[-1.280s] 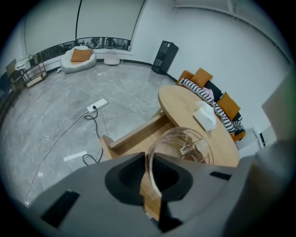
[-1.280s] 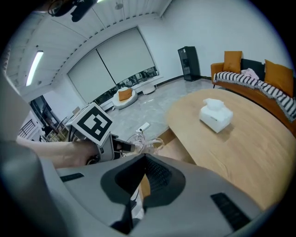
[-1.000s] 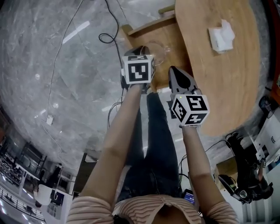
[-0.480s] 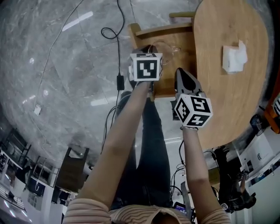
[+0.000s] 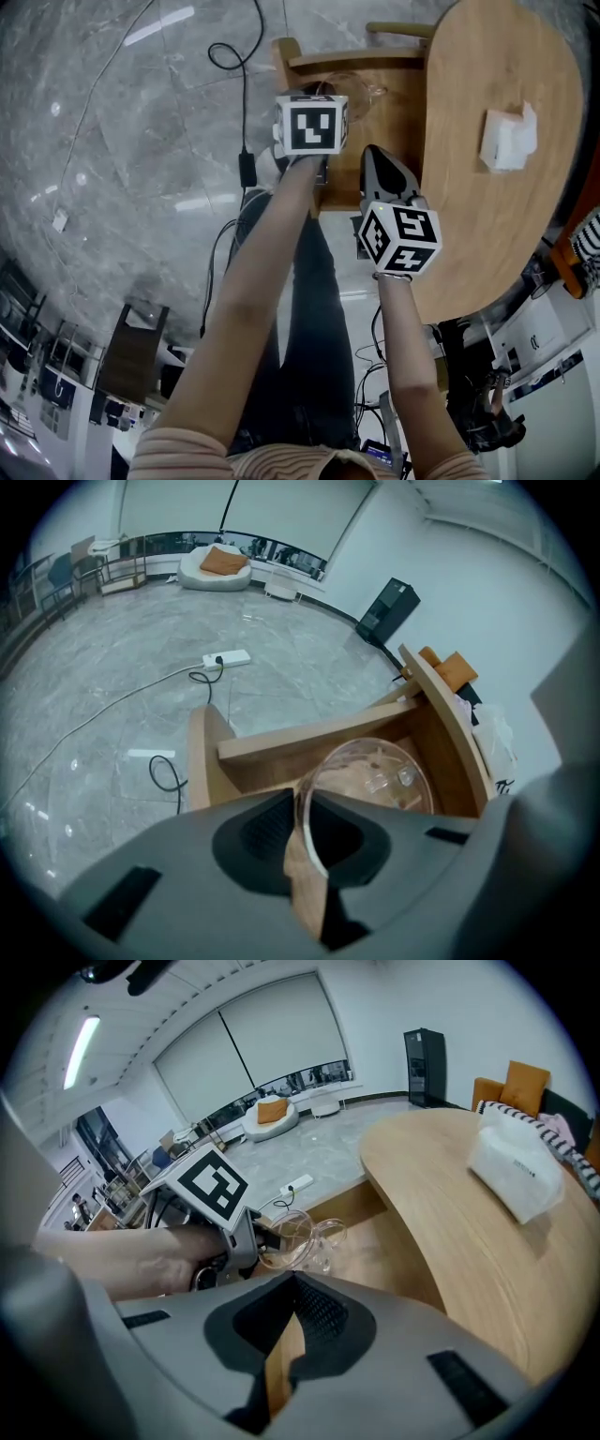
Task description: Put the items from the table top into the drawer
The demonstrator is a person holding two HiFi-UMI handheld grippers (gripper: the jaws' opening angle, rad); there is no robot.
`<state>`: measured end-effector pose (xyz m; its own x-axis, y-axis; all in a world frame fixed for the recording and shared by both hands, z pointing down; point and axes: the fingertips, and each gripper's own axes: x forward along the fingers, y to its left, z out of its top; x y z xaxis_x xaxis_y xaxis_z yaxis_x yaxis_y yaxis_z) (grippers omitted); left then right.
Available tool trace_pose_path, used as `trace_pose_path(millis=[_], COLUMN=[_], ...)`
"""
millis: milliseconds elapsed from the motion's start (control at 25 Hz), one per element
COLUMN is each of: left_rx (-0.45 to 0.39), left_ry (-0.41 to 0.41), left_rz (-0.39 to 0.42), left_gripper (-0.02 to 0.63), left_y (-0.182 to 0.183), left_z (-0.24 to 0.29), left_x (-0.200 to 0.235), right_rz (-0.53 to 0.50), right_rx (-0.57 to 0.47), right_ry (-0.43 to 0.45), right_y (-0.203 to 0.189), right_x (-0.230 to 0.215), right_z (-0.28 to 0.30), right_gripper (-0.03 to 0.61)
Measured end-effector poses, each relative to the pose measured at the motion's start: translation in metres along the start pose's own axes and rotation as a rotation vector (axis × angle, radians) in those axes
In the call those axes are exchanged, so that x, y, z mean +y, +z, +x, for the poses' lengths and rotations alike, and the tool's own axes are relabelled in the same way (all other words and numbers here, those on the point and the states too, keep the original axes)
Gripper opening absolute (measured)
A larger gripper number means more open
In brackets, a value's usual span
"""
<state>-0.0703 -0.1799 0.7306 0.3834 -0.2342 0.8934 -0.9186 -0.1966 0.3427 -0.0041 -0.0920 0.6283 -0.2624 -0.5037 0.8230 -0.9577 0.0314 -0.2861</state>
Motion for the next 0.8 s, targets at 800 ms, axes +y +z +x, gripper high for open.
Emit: trace_pose_path(millis=[800], left_rx=[0.049], left_ry=[-0.012], left_rz=[-0.010], left_gripper=[0.032], left_y=[-0.005], left_z=[0.024], left_x=[-0.012], right_rz=[-0.022], right_rx=[0.048], right_ry=[0.018], right_y=[-0.016], right_x=[-0.007], right_z=[0.009], right_gripper=[0.008])
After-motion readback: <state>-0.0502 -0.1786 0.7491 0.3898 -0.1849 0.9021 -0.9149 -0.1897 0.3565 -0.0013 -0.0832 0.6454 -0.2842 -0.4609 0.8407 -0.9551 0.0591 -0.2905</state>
